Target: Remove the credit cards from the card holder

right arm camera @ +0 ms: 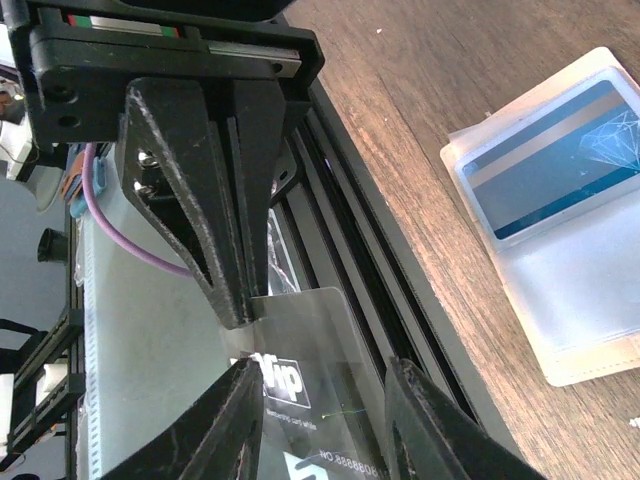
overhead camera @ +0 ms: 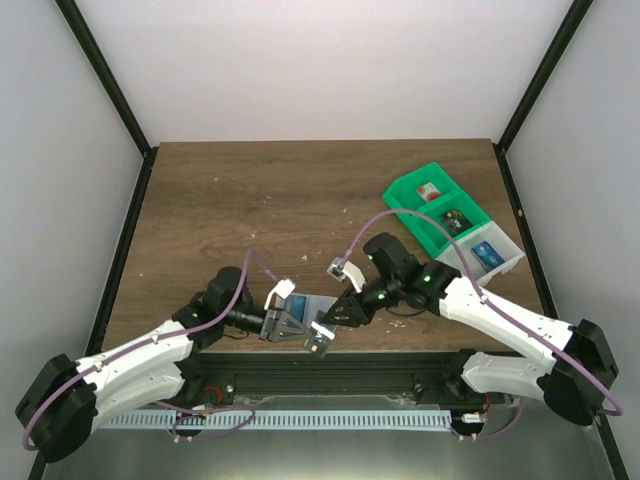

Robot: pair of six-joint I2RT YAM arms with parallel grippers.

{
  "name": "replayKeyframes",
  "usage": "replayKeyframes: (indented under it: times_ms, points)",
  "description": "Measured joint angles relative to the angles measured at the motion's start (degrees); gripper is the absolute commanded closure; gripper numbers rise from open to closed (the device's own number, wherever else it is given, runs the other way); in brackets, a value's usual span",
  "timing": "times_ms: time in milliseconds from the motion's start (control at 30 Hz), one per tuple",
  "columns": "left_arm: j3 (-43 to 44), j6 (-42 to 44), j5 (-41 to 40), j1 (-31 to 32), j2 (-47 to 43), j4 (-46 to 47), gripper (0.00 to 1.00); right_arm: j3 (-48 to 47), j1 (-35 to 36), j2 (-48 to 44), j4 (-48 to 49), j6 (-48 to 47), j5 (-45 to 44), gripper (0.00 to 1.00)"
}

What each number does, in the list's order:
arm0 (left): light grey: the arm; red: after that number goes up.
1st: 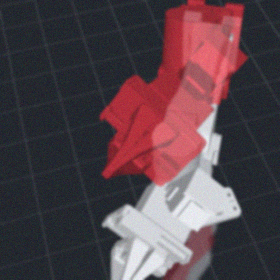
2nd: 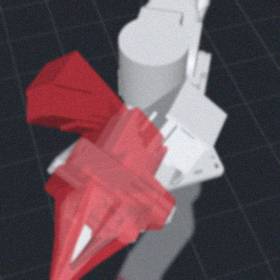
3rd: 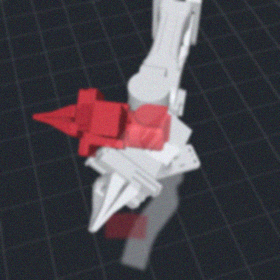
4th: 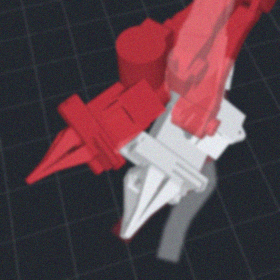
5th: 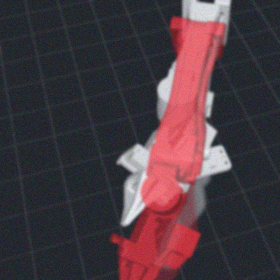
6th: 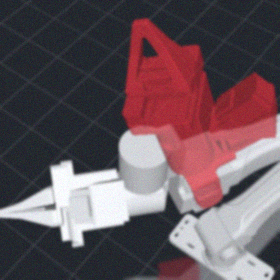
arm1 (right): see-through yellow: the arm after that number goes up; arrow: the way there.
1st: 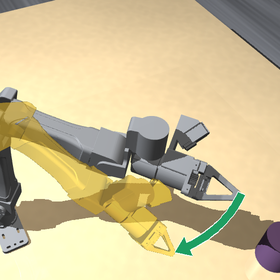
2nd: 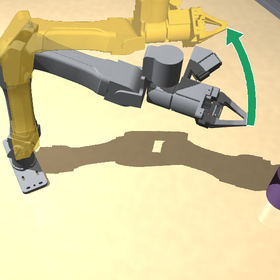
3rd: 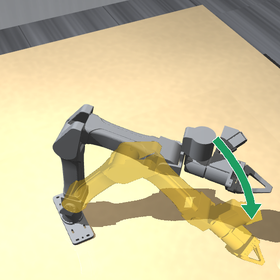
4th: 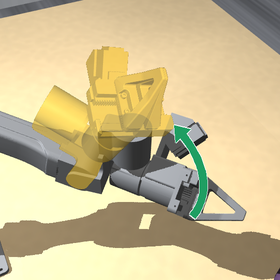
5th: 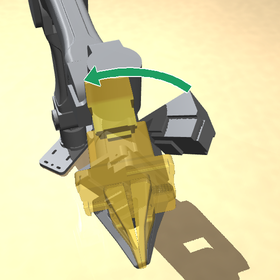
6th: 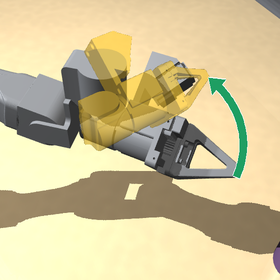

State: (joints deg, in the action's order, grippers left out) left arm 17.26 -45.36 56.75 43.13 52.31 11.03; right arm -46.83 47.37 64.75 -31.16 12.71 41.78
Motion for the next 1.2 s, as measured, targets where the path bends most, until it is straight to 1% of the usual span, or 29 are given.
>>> replayKeyframes:
  times_ms: [267, 467, 633, 700, 800, 833, 867, 900, 967, 1000, 1100, 1133, 1167, 1200]
  points:
    - [0.0, 0.0, 0.2, 0.0, -2.0, 1.7, 1.0, 0.2, -0.1, 0.2, 0.3, 0.2, -0.9, 0.62]
    - [0.0, 0.0, 0.1, 0.0, -0.7, 1.8, 1.0, 0.2, -0.4, -1.5, 0.6, 0.8, -0.9, 0.75]
    - [0.0, 0.0, 0.3, 0.0, -1.0, 1.8, 1.0, 0.9, -0.4, -1.6, 2.3, 1.3, 1.4, 0.76]
    - [-0.1, 0.0, 0.3, 0.2, -1.4, 1.9, 1.0, 1.9, -0.4, -1.6, 3.1, 1.5, 2.3, 0.81]
    - [-0.1, 0.0, 0.3, 0.2, -1.9, 2.5, 1.0, 2.4, -0.4, -1.6, 3.5, 1.6, 3.5, 0.97]
    - [-0.1, 0.0, 0.3, 0.2, -1.9, 2.6, 1.0, 2.4, -0.4, -1.6, 3.8, 1.9, 4.0, 0.99]
    - [-0.2, 0.0, 0.1, 0.2, -1.9, 2.5, 1.0, 2.4, -0.4, -1.7, 4.0, 2.1, 4.6, 0.99]
    - [-0.2, 0.1, -0.3, 0.2, -1.9, 2.1, 0.94, 2.4, -0.4, -1.8, 4.4, 2.1, 5.1, 0.99]
    - [-0.2, 0.7, -1.2, 0.2, -2.0, 1.5, 0.67, 2.7, -0.4, -2.2, 4.9, 2.5, 5.3, 1.0]
    - [-0.1, 1.2, -2.1, 0.2, -2.0, 0.9, 0.57, 3.0, -0.5, -2.4, 5.2, 3.0, 5.3, 1.0]
    - [0.6, 2.6, -5.6, 0.2, -2.0, -2.3, 0.31, 4.7, -0.8, -4.0, 7.6, 4.3, 4.3, 1.0]
    - [1.1, 3.1, -7.1, 0.2, -2.0, -4.0, 0.08, 5.4, -0.9, -4.7, 8.5, 5.0, 3.5, 0.99]
    - [1.7, 3.7, -8.7, 0.3, -2.0, -5.4, 0.01, 6.2, -1.0, -5.5, 9.5, 5.8, 2.5, 1.0]
    - [2.5, 4.0, -10.4, 0.3, -2.1, -7.1, 0.0, 6.8, -1.2, -6.1, 10.0, 6.5, 1.5, 1.0]
